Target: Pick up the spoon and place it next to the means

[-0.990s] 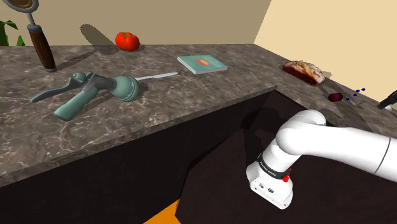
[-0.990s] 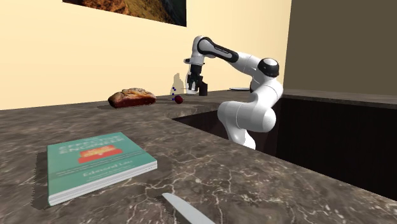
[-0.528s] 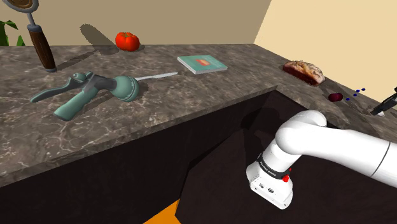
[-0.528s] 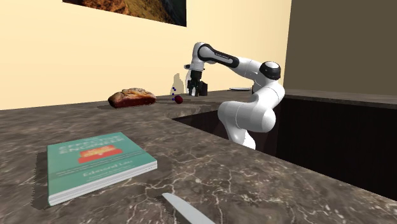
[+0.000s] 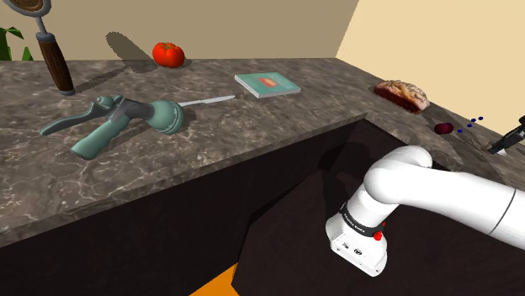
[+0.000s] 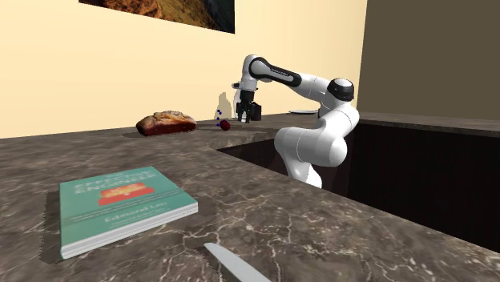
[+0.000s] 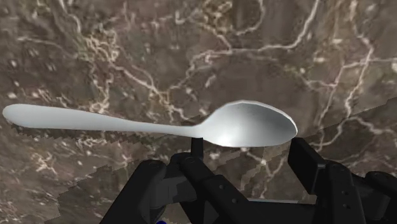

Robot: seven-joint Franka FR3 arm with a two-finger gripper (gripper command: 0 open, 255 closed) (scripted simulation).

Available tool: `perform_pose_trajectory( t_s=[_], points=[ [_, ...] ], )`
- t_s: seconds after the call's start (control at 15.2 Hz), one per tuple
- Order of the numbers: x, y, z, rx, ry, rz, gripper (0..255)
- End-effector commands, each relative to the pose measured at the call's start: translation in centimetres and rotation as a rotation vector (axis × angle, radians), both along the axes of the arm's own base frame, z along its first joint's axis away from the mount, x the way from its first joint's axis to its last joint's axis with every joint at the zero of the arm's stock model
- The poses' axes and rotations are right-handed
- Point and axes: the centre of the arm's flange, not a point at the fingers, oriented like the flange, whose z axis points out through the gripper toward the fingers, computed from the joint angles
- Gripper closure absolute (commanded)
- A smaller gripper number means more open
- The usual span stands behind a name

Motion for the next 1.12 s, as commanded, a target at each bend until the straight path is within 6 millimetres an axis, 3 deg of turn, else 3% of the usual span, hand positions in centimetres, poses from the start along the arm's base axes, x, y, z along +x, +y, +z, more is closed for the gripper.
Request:
perform_pose_trajectory(
  t_s=[0.0, 0.33, 0.59, 1.06],
  points=[
    [0.0, 0.0, 0.0, 0.000, 0.000, 0.000, 0],
    [0.0, 0.0, 0.0, 0.000, 0.000, 0.000, 0],
    [-0.7, 0.3, 4.9, 0.000, 0.000, 0.000, 0],
    [-0.7, 0.3, 4.9, 0.000, 0.000, 0.000, 0]
  ],
)
